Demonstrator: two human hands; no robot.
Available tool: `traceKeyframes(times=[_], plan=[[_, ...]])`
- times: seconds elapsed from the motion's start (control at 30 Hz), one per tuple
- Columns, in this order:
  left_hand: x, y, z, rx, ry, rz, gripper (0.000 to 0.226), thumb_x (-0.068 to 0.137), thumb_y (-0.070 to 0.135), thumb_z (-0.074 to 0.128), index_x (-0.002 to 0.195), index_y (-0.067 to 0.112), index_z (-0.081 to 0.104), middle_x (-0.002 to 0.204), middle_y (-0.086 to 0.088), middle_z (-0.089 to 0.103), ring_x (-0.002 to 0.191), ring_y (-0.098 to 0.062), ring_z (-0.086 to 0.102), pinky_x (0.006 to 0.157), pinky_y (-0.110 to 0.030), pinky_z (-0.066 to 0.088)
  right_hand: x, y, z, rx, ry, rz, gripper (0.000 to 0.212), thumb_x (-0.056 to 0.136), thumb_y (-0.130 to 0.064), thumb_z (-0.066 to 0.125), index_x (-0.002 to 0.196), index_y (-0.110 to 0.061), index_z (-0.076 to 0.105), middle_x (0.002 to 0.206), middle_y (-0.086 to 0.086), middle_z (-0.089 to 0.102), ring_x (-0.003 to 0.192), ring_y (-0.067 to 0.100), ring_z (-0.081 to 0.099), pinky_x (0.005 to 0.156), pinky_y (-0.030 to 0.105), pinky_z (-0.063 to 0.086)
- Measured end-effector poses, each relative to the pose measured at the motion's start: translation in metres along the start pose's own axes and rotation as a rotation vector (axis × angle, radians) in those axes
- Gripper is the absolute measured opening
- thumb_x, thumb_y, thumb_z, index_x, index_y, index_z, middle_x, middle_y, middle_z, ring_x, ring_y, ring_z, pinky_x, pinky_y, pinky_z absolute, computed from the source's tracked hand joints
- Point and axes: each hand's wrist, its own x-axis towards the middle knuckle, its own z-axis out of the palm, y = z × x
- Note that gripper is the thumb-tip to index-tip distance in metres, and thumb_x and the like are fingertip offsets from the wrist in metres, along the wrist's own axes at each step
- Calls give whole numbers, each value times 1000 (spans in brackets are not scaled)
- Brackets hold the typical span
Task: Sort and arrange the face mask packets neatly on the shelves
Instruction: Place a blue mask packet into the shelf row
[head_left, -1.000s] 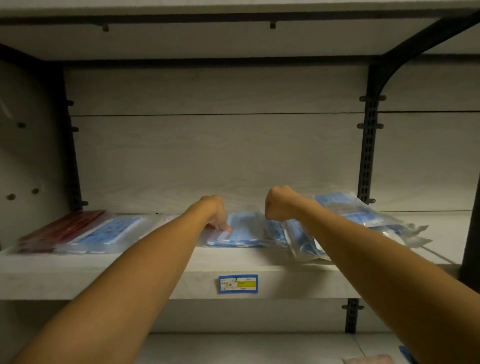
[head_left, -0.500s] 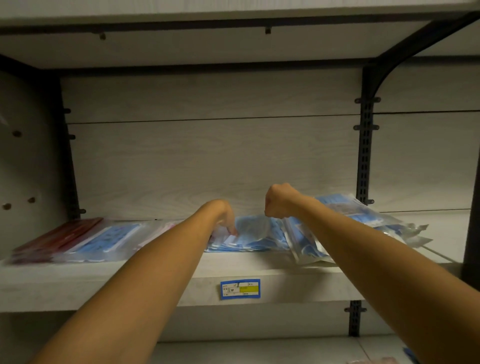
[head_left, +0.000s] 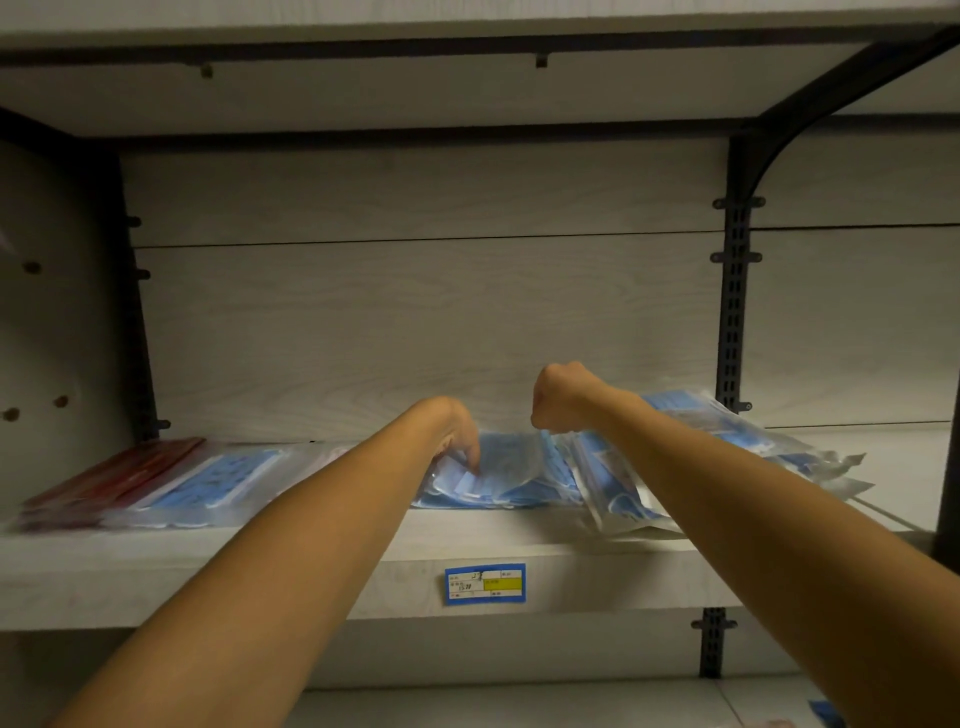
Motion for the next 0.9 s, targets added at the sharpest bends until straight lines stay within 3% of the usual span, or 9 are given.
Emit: traceKeyframes(times=[0.07, 0.17, 0.3, 0.4, 0.5, 0.63, 0.73, 0.83, 0.9], plan=[[-4, 5, 0, 0, 6, 10, 57, 98, 21, 66, 146, -3, 44, 147, -25, 47, 130, -40, 51, 103, -45, 44, 0, -1, 1, 6, -2, -3, 19, 83, -8, 58, 91, -2, 74, 83, 15, 74, 66, 25, 70, 65, 33, 62], [-3, 7, -1, 28, 6, 23, 58, 100, 22, 62, 149, -1, 41, 150, -26, 43, 133, -42, 48, 104, -45, 43, 0, -2, 2, 11, -8, -19, 20, 81, -8, 57, 86, -1, 74, 80, 17, 74, 72, 27, 72, 67, 36, 63], [2, 5, 0, 1, 9, 37, 55, 100, 22, 63, 147, 1, 45, 147, -23, 46, 131, -39, 50, 100, -44, 44, -1, -3, 5, -13, -12, -27, 17, 81, -8, 56, 80, -1, 72, 69, 13, 69, 61, 24, 66, 65, 32, 60], [2, 0, 1, -70, 57, 61, 51, 96, 20, 68, 139, -1, 52, 138, -23, 54, 115, -37, 58, 97, -44, 48, -1, -3, 4, -28, -10, -26, 16, 81, -8, 57, 80, -2, 71, 74, 15, 70, 62, 24, 66, 67, 33, 60], [4, -4, 2, -204, 107, 94, 45, 90, 11, 72, 131, -4, 59, 127, -23, 62, 112, -38, 63, 101, -48, 51, -1, -4, 2, -46, 3, -10, 17, 82, -7, 55, 67, -6, 61, 70, 13, 68, 54, 20, 61, 59, 30, 55], [0, -7, 0, -409, 214, 221, 62, 82, -5, 75, 139, 7, 53, 130, -21, 59, 112, -38, 61, 96, -47, 54, -2, -3, 2, -40, 7, 10, 15, 82, -8, 57, 67, -6, 60, 64, 10, 64, 56, 20, 61, 57, 30, 54], [0, -11, -4, -572, 260, 326, 73, 81, -14, 70, 145, 14, 47, 137, -16, 54, 107, -31, 55, 84, -36, 50, -3, -3, 3, -7, -11, 30, 15, 84, -13, 58, 77, -3, 68, 71, 12, 70, 60, 22, 66, 63, 32, 60], [-2, -18, -10, -693, 339, 382, 67, 78, -20, 67, 137, 9, 54, 117, -14, 57, 96, -26, 52, 67, -29, 47, -5, -3, -1, 63, -9, 42, 19, 87, -12, 54, 83, -1, 68, 74, 15, 71, 60, 24, 68, 64, 33, 62], [-3, -26, -17, -782, 386, 393, 69, 75, -22, 66, 136, 9, 54, 114, -14, 58, 94, -27, 54, 58, -28, 46, -7, -2, -3, 126, -3, 55, 20, 89, -12, 52, 87, 1, 67, 79, 18, 73, 64, 29, 71, 68, 36, 63]])
